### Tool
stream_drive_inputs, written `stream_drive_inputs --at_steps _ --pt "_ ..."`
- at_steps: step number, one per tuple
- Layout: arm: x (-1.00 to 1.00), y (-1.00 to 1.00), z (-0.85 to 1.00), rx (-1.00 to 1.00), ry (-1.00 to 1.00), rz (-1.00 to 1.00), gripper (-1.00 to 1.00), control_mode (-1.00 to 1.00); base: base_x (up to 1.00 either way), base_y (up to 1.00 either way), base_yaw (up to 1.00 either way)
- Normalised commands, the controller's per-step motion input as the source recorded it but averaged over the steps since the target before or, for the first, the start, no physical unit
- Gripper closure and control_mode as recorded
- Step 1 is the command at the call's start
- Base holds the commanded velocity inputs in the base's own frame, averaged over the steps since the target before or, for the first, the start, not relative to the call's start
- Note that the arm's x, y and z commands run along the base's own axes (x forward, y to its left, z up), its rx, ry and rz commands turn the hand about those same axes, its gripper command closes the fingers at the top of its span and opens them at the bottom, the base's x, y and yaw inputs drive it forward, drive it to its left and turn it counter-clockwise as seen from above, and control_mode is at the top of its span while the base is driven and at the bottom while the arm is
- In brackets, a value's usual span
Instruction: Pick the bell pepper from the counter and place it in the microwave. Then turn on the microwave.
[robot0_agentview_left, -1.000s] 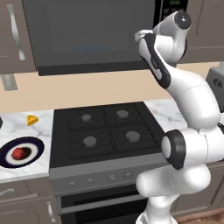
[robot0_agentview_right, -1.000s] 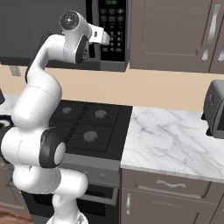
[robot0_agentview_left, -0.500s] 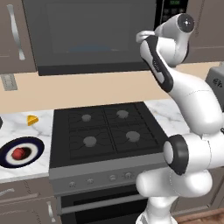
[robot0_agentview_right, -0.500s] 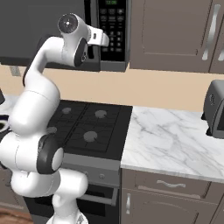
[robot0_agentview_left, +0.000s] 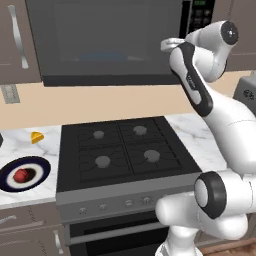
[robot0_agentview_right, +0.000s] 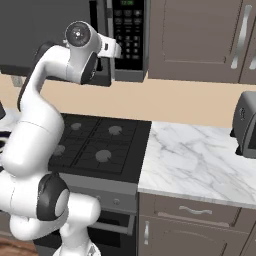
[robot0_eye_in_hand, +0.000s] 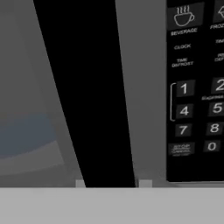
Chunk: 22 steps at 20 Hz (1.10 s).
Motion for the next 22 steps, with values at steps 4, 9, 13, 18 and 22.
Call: stream_drive_inputs --at_steps 4,9,13,18,22 --pt "-0.50 0.08 0.00 0.04 -0.10 0.09 1.00 -1.00 0.00 0.00 0.00" --pt "-0.49 0.07 0.05 0.04 -0.05 0.07 1.00 -1.00 0.00 0.00 0.00" --pt "-0.47 0.07 0.08 0.02 -0.02 0.07 1.00 -1.00 0.00 0.00 0.00" --pt "-0.46 0.10 0.09 0.00 -0.01 0.07 1.00 -1.00 0.00 0.00 0.00" --pt "-0.45 0.10 0.10 0.00 -0.01 0.05 1.00 -1.00 0.00 0.00 0.00"
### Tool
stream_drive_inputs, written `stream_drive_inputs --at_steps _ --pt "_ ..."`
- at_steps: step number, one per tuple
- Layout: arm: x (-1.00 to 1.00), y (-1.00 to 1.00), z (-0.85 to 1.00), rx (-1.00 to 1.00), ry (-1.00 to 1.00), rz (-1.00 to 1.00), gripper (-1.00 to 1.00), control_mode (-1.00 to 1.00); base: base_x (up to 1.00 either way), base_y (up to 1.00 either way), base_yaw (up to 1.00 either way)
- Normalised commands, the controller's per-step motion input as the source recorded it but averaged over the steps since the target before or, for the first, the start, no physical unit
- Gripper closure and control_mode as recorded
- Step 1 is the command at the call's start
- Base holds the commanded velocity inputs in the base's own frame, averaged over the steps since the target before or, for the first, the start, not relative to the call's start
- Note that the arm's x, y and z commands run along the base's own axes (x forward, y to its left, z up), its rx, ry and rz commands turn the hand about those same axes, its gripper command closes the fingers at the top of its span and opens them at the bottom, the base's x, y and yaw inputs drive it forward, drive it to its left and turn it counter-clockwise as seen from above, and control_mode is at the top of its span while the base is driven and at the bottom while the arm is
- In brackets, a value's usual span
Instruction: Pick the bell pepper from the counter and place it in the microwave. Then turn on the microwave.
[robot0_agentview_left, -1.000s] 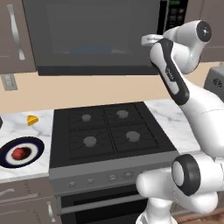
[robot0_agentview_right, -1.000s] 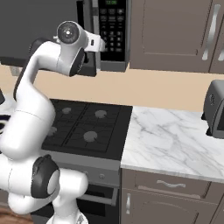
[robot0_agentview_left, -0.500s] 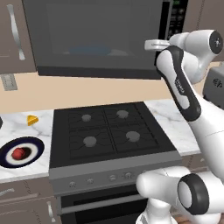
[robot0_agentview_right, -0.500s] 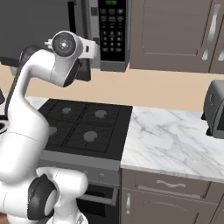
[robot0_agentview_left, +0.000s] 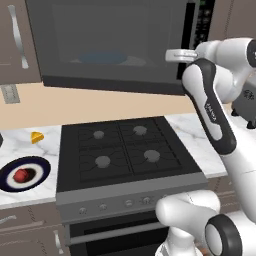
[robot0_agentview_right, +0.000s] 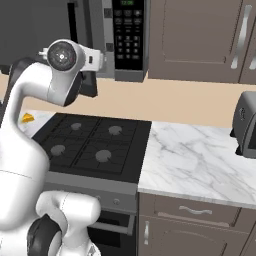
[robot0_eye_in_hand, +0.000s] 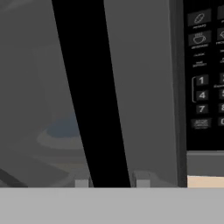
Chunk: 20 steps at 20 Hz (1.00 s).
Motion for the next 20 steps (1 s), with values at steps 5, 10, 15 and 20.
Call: stream_drive_inputs --at_steps 5,10,15,20 --pt "-0.45 0.09 0.10 0.00 0.00 0.03 1.00 -1.00 0.00 0.00 0.00" --pt "-0.46 0.09 0.11 0.00 0.00 0.02 1.00 -1.00 0.00 0.00 0.00" --pt "-0.47 0.09 0.12 0.00 0.00 0.02 1.00 -1.00 0.00 0.00 0.00" --pt "-0.46 0.09 0.10 0.00 0.00 0.02 1.00 -1.00 0.00 0.00 0.00"
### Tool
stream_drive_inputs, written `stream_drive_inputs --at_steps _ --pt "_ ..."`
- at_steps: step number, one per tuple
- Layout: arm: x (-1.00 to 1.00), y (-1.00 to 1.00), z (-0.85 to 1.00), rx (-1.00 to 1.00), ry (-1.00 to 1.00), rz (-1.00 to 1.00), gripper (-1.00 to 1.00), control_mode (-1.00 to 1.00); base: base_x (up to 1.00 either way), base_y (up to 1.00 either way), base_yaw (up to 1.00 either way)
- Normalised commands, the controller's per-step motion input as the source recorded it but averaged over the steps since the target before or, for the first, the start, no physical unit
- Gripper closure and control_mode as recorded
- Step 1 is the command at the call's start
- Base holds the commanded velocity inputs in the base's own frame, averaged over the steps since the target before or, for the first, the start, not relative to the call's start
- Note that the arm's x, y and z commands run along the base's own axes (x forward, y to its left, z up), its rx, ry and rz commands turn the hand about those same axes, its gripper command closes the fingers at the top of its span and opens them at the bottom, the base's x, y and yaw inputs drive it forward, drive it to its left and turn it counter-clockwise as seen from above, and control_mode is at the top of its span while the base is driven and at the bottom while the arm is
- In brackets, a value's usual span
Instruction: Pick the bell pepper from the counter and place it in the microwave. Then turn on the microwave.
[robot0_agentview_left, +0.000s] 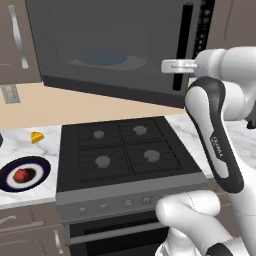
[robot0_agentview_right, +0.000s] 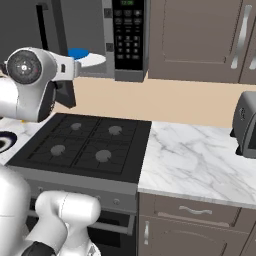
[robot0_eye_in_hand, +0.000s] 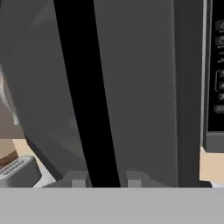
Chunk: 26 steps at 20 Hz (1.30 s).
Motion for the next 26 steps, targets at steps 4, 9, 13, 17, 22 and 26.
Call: stream_drive_inputs --at_steps 4,9,13,17,22,26 --pt "-0.43 0.09 0.09 0.00 0.00 0.00 1.00 -1.00 0.00 0.00 0.00" --pt "-0.39 0.09 0.08 0.00 0.00 0.00 1.00 -1.00 0.00 0.00 0.00" --pt "-0.31 0.09 0.04 -0.01 0.00 0.00 -1.00 -1.00 0.00 0.00 0.00" --pt "-0.21 -0.01 0.04 -0.03 0.00 0.00 -1.00 -1.00 0.00 0.00 0.00" --pt "-0.26 -0.10 0.10 0.00 -0.02 0.00 -1.00 -1.00 0.00 0.00 0.00" --pt "-0.35 -0.25 0.12 0.00 -0.05 0.00 -1.00 -1.00 0.00 0.00 0.00"
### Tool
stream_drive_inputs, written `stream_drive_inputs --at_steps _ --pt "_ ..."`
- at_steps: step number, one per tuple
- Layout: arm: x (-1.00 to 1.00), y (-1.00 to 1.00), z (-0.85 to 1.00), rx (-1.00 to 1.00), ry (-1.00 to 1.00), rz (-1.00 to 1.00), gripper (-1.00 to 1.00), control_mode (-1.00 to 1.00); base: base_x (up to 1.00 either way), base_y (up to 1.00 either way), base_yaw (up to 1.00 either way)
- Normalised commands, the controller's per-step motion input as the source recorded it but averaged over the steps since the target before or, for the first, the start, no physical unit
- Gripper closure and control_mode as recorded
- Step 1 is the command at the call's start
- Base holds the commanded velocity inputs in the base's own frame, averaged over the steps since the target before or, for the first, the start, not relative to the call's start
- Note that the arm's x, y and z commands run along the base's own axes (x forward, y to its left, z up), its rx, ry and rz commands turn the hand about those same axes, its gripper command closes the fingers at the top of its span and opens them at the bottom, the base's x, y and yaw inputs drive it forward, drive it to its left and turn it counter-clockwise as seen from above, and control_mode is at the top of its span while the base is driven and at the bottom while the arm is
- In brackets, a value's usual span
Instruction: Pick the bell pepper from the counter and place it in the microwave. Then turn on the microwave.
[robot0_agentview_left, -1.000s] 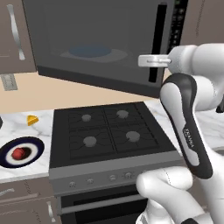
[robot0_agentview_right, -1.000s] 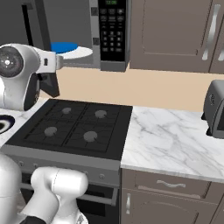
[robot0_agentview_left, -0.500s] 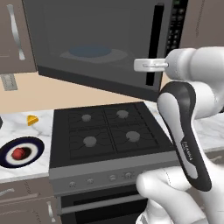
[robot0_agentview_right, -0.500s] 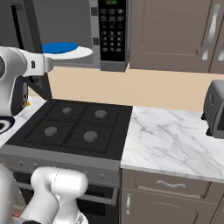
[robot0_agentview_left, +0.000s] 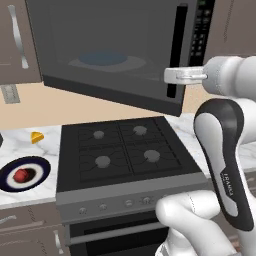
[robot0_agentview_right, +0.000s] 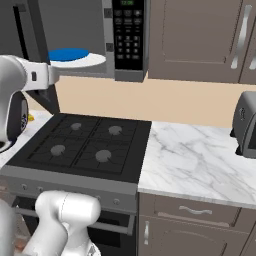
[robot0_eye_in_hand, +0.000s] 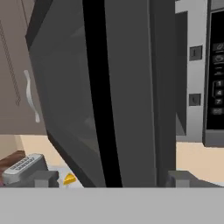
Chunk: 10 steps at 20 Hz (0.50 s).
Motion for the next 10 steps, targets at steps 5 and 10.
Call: stream_drive_inputs --at_steps 5,10 --pt "-0.29 -0.32 0.09 0.00 -0.02 0.00 -1.00 -1.00 0.00 0.00 0.00" --pt "-0.09 -0.32 0.01 0.00 0.00 0.00 -1.00 -1.00 0.00 0.00 0.00"
